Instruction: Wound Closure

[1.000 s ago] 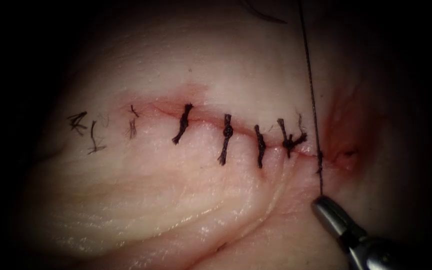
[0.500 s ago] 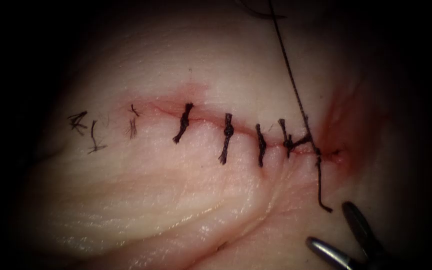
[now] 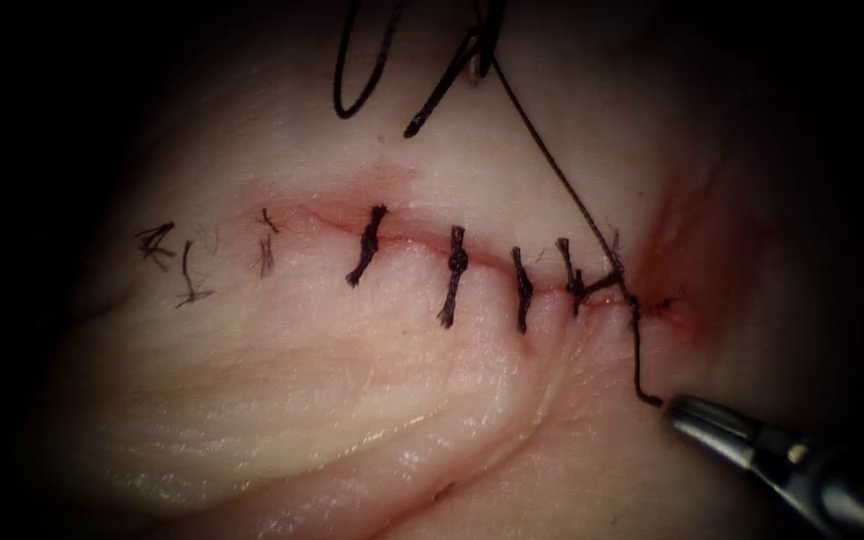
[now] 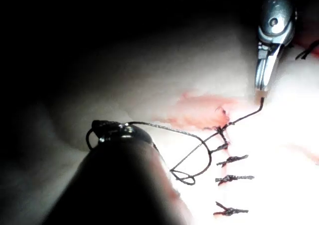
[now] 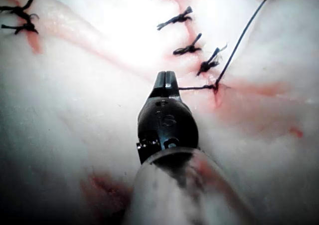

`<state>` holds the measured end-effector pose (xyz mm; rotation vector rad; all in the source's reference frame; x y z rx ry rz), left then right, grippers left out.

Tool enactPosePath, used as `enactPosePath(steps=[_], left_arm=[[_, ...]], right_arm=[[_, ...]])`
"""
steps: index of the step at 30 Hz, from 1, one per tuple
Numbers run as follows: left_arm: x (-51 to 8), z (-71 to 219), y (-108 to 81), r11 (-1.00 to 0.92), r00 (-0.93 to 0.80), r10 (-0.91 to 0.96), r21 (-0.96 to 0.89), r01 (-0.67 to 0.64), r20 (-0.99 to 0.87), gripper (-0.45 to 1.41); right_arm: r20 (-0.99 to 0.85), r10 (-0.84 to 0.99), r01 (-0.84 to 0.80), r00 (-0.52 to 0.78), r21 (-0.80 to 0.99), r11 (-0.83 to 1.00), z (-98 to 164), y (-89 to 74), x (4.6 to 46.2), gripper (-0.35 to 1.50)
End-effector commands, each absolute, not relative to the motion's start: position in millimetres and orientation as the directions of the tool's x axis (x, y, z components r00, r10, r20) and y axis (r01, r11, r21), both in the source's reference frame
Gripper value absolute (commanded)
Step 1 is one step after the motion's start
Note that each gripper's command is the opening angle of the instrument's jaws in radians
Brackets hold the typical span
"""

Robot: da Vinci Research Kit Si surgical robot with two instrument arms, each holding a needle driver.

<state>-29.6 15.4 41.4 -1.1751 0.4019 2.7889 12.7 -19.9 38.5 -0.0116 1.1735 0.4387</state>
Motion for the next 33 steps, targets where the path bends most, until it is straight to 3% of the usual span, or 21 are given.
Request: enactPosePath(steps=[1,12,15,21,33], left_arm=[[-30.1,41.4,15.6,-0.959,-0.706,-0.02,0.212,-0.186,-0.708,-0.45],[-26.5,36.0,10.7,-0.976,-0.675,-0.021,0.161,-0.146,-0.738,-0.45],[-25.4,34.4,10.0,-0.988,-0.63,-0.076,0.142,-0.055,-0.773,-0.45],[-24.5,32.6,7.8,-0.936,-0.414,-0.317,0.212,0.279,-0.854,-0.45],[-24.6,34.8,1.2,-0.753,-0.081,-0.486,0.371,0.544,-0.87,-0.45]], right_arm=[[-0.899,0.322,-0.305,0.297,0.23,0.924,38.1,-18.4,14.2,-0.35],[-0.901,0.341,-0.256,0.269,0.274,0.927,38.5,-15.6,16.0,-0.35],[-0.901,0.342,-0.256,0.268,0.275,0.927,38.7,-15.3,15.8,-0.35],[-0.903,0.349,-0.252,0.253,0.286,0.924,38.5,-14.3,16.9,-0.35],[-0.863,0.485,-0.29,0.146,0.431,0.854,37.2,-10.7,19.5,-0.35]])
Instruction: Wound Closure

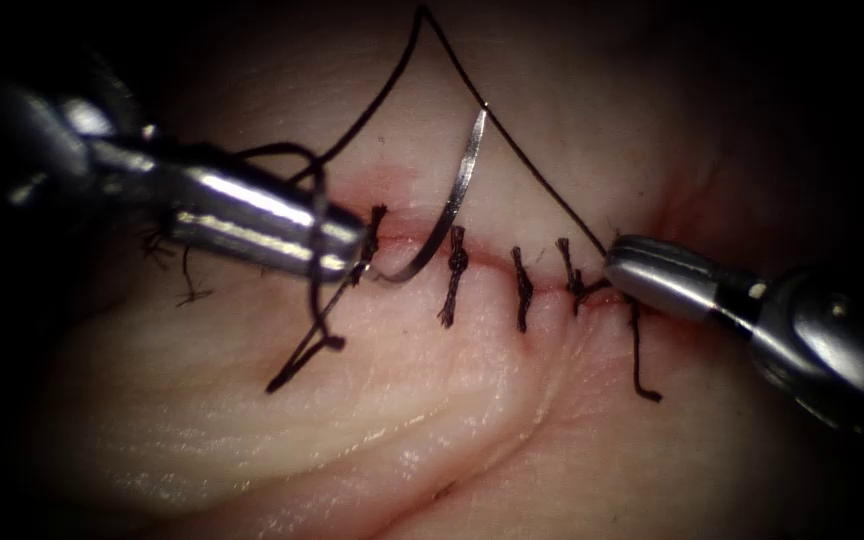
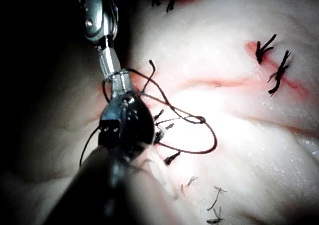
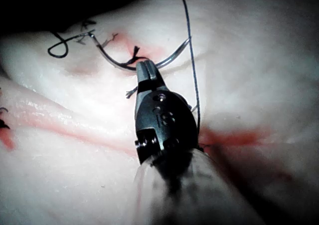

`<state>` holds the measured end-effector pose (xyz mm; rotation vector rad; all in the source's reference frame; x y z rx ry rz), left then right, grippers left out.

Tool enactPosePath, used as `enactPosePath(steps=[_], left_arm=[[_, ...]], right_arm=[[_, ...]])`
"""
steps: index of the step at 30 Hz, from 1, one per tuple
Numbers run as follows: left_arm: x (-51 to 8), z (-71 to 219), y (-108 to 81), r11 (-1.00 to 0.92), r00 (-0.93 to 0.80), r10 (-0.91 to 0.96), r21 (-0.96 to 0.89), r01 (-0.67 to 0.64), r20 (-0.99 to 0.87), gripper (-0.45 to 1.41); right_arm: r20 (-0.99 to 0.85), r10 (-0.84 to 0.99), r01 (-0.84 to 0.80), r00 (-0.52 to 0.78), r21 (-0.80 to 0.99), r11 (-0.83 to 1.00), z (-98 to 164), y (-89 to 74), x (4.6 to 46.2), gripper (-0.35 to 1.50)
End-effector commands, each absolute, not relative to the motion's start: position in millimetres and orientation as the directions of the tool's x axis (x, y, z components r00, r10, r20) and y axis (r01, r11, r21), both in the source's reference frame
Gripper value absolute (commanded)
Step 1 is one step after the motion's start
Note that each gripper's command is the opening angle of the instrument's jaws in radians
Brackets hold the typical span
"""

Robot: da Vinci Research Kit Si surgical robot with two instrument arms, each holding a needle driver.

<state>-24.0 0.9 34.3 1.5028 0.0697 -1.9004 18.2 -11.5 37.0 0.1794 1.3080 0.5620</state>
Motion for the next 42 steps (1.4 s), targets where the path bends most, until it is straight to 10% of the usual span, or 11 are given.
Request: enactPosePath(steps=[1,22,34,42], left_arm=[[-24.8,35.0,0.5,-0.744,-0.053,-0.489,0.384,0.547,-0.871,-0.45],[-26.1,39.0,-5.8,-0.719,-0.064,-0.496,0.368,0.59,-0.866,-0.45],[-27.2,47.1,-2.1,-0.844,-0.348,-0.418,0.217,0.491,-0.839,-0.45],[-27.6,51.0,3.8,-0.9,-0.447,-0.357,0.174,0.398,-0.82,-0.45]], right_arm=[[-0.86,0.488,-0.294,0.147,0.433,0.852,37.3,-10.3,19.9,-0.35],[-0.854,0.516,-0.201,0.07,0.494,0.846,40.9,-4.3,29.5,-0.35],[-0.737,0.647,0.217,-0.192,0.611,0.761,37.4,-0.5,24.2,-0.35],[-0.857,0.476,0.424,-0.197,0.363,0.83,37.4,-2.4,19.4,-0.35]])
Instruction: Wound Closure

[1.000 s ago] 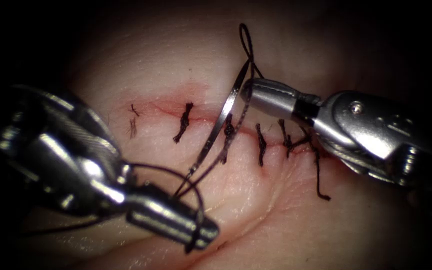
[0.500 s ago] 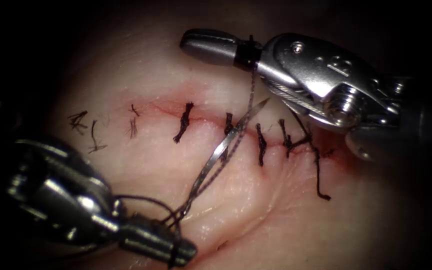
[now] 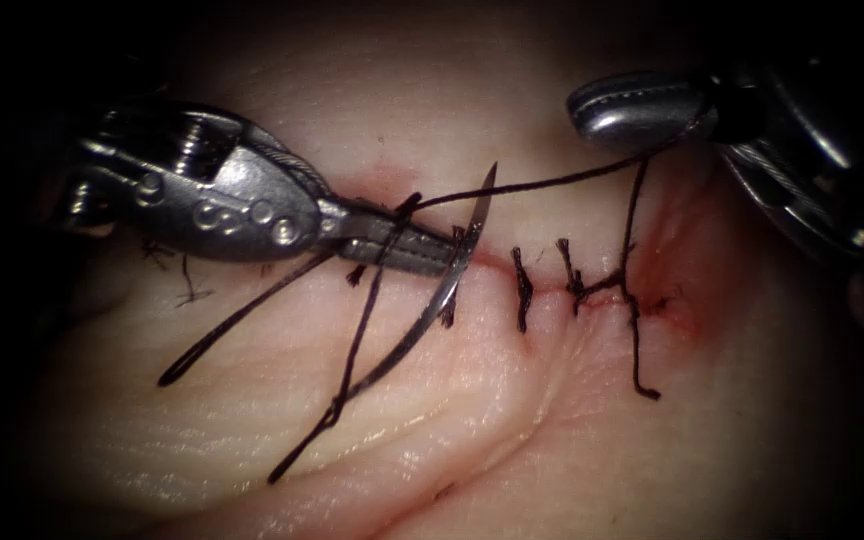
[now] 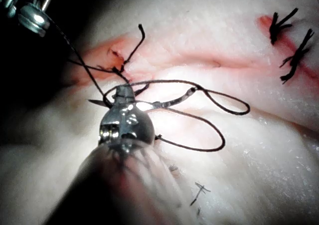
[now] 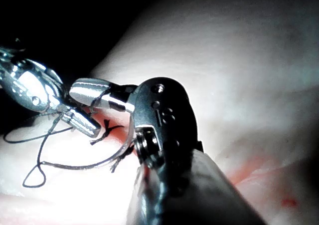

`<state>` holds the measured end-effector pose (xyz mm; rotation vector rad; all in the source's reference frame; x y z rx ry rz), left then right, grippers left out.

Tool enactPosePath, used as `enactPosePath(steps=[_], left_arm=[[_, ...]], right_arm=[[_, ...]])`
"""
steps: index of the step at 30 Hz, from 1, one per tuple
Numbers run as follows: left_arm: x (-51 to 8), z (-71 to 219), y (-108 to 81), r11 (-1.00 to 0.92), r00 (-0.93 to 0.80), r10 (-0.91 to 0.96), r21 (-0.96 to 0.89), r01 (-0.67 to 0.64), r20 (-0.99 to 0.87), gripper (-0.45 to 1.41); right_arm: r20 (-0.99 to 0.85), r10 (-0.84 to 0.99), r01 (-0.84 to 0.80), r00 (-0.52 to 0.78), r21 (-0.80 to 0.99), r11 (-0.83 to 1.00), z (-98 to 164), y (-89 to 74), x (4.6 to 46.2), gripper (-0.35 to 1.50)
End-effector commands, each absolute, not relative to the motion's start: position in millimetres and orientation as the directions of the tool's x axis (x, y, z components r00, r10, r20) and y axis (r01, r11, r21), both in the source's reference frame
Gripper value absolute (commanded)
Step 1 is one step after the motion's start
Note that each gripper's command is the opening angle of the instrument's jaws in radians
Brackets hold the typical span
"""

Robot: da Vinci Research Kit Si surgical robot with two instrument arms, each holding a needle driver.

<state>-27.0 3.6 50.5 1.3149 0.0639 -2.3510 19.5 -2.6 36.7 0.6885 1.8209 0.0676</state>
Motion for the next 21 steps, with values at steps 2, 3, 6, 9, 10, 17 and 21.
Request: enactPosePath(steps=[2,3,6,9,10,17,21], left_arm=[[-28.0,51.7,4.7,-0.907,-0.463,-0.349,0.169,0.385,-0.815,-0.45],[-28.1,51.9,5.0,-0.909,-0.462,-0.343,0.166,0.381,-0.818,-0.45],[-28.5,52.3,6.0,-0.917,-0.451,-0.327,0.163,0.364,-0.831,-0.45],[-28.5,52.4,6.5,-0.92,-0.448,-0.322,0.163,0.357,-0.834,-0.45],[-28.4,52.4,6.6,-0.92,-0.448,-0.321,0.163,0.357,-0.834,-0.45],[-28.1,51.9,7.6,-0.928,-0.441,-0.306,0.16,0.337,-0.844,-0.45],[-28.0,51.5,8.4,-0.933,-0.436,-0.293,0.156,0.323,-0.851,-0.45]], right_arm=[[-0.882,0.427,0.453,-0.199,0.303,0.838,37.3,-2.7,18.9,-0.35],[-0.898,0.393,0.472,-0.197,0.265,0.841,37.2,-2.9,18.8,-0.35],[-0.948,0.29,0.57,-0.13,0.168,0.804,37.3,-4.3,18.2,-0.35],[-0.97,0.232,0.603,-0.073,0.142,0.785,37.4,-5.0,17.8,-0.35],[-0.976,0.21,0.615,-0.055,0.133,0.778,37.5,-5.3,17.6,-0.35],[-0.996,0.048,0.7,0.074,0.086,0.709,37.7,-7.9,15.8,-0.35],[-0.991,-0.027,0.726,0.13,0.076,0.684,38.1,-9.4,15.8,-0.35]])
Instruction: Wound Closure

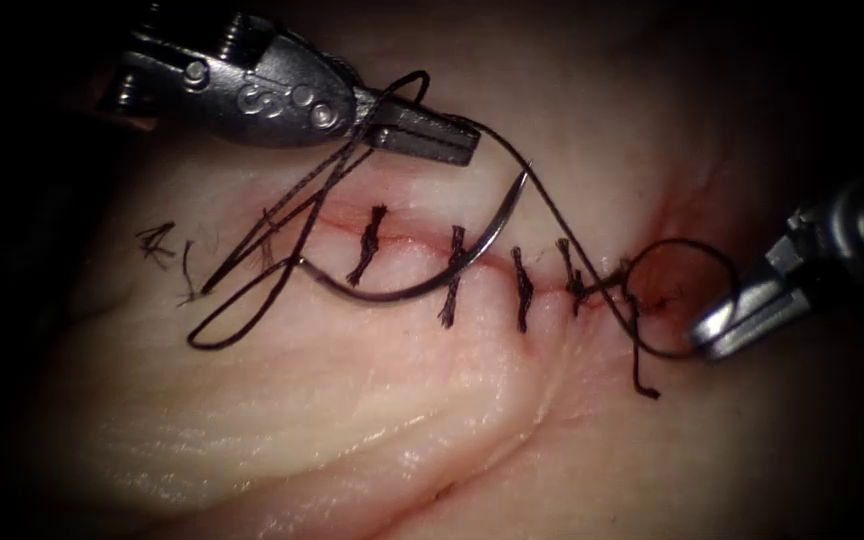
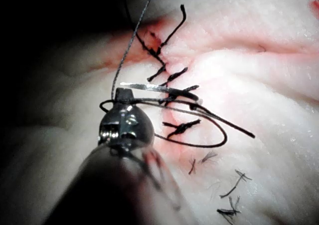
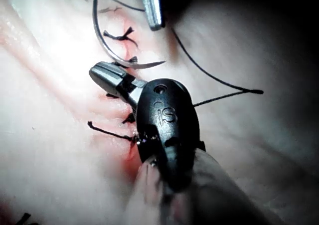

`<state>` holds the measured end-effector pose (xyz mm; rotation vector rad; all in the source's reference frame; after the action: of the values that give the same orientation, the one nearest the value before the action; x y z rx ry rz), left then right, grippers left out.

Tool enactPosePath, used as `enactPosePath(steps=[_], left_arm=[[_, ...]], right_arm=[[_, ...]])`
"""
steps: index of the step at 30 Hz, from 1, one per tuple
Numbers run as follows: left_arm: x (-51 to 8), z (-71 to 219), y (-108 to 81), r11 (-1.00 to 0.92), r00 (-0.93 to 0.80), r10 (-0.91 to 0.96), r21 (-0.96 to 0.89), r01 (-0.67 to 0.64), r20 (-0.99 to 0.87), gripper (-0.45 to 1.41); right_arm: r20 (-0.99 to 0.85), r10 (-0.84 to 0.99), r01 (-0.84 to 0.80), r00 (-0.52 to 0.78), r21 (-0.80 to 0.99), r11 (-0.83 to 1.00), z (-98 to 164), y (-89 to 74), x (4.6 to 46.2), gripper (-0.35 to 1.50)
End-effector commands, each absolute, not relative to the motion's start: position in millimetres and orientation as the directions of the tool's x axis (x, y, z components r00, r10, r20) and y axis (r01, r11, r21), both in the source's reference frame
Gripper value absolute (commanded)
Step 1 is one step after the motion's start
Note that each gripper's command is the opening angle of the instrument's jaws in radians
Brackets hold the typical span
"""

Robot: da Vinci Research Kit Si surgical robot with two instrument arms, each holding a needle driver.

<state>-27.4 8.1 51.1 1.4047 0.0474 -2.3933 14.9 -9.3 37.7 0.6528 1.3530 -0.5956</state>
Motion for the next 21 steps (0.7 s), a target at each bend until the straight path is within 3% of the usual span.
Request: enactPosePath(steps=[1,12,15,18,20,21], left_arm=[[-27.9,51.4,8.6,-0.935,-0.436,-0.29,0.154,0.321,-0.852,-0.45],[-27.8,50.7,11.8,-0.956,-0.436,-0.244,0.139,0.258,-0.866,-0.45],[-27.9,50.8,11.8,-0.957,-0.438,-0.243,0.141,0.253,-0.866,-0.45],[-27.9,51.0,10.7,-0.956,-0.443,-0.25,0.148,0.252,-0.861,-0.45],[-27.7,50.9,9.7,-0.96,-0.452,-0.238,0.137,0.245,-0.86,-0.38],[-27.5,50.8,9.2,-0.965,-0.46,-0.217,0.118,0.235,-0.861,-0.18]], right_arm=[[-0.988,-0.06,0.736,0.14,0.064,0.674,38.2,-9.8,15.9,-0.35],[-0.939,-0.26,0.764,0.227,0.006,0.645,39.6,-12.3,18.8,-0.35],[-0.907,-0.325,0.752,0.267,-0.014,0.659,40.1,-12.5,19.3,0.26],[-0.893,-0.329,0.716,0.308,-0.01,0.698,40.4,-11.9,19.2,0.71],[-0.907,-0.274,0.664,0.32,0.009,0.748,40.6,-11.1,18.6,0.73],[-0.915,-0.236,0.635,0.329,0.029,0.772,40.7,-10.7,18.3,0.8]])
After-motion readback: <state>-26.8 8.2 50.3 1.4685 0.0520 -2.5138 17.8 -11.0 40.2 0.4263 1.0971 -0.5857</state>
